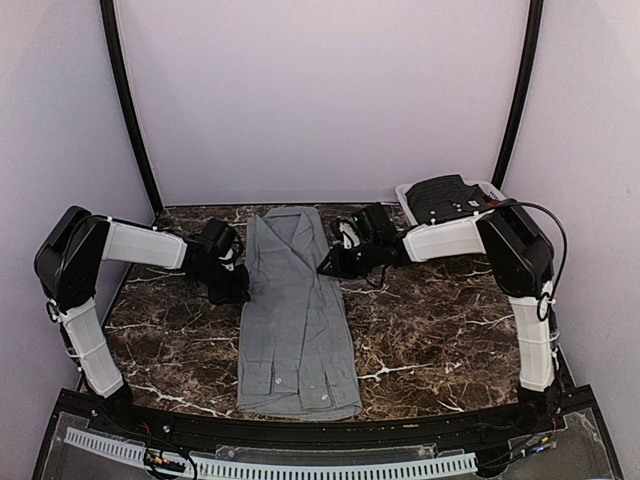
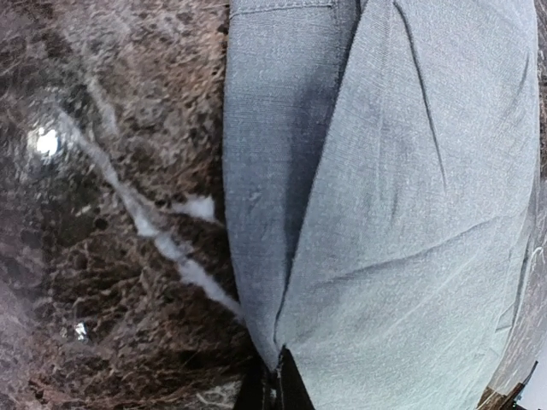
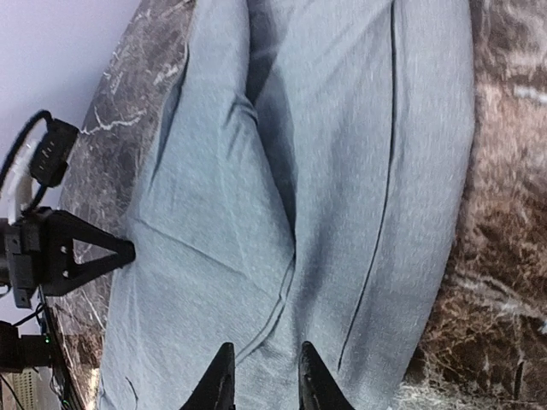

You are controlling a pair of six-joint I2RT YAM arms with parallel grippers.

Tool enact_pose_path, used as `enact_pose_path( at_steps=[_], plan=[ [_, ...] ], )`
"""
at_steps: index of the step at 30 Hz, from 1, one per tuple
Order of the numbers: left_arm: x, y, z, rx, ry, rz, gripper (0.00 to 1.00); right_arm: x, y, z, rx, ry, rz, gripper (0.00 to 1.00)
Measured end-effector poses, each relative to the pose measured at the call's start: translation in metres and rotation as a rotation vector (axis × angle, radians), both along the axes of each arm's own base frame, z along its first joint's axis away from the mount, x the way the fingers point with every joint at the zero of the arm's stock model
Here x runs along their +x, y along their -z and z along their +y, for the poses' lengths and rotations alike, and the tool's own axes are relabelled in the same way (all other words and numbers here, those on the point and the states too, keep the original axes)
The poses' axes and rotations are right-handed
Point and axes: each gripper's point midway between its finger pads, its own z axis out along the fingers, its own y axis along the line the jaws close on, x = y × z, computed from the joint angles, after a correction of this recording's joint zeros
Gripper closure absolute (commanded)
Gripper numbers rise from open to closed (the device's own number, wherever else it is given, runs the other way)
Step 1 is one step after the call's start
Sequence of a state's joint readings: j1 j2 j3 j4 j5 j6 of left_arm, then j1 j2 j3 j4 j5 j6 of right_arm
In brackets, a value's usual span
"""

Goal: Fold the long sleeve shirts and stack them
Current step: Move the rectangle-folded shirt to the center of the board.

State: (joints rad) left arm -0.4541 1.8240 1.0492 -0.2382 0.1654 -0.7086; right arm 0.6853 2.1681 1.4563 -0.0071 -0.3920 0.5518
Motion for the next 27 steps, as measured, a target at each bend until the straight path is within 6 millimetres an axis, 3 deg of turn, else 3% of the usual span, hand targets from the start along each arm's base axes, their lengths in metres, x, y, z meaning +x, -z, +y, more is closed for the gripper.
enact_pose_path(
  at_steps=[2,5,9,14,17,21,24,27],
  plan=[
    [-0.004,0.0,0.005,0.017,-0.004,0.009,0.95,0.005,-0.014,0.003,0.016,0.0,-0.03,0.77],
    [-0.006,0.0,0.011,0.032,-0.002,0.015,0.71,0.013,-0.033,0.007,0.033,-0.001,-0.076,0.76],
    [-0.004,-0.007,0.018,0.059,0.0,0.004,0.59,0.017,-0.041,0.004,0.021,0.001,-0.107,0.76],
    [0.01,-0.037,0.017,0.065,0.011,-0.059,0.59,0.018,-0.047,-0.007,-0.013,0.007,-0.131,0.76],
    [0.028,-0.067,0.003,0.027,0.042,-0.143,0.62,0.02,-0.058,-0.016,-0.018,0.017,-0.157,0.76],
    [0.049,-0.101,-0.031,-0.062,0.105,-0.25,0.69,0.022,-0.069,-0.027,-0.02,0.034,-0.181,0.76],
    [0.071,-0.111,-0.06,-0.138,0.152,-0.304,0.72,0.021,-0.073,-0.034,-0.022,0.041,-0.186,0.76],
    [0.091,-0.099,-0.086,-0.203,0.191,-0.321,0.74,0.018,-0.071,-0.039,-0.028,0.044,-0.18,0.77]
  ],
)
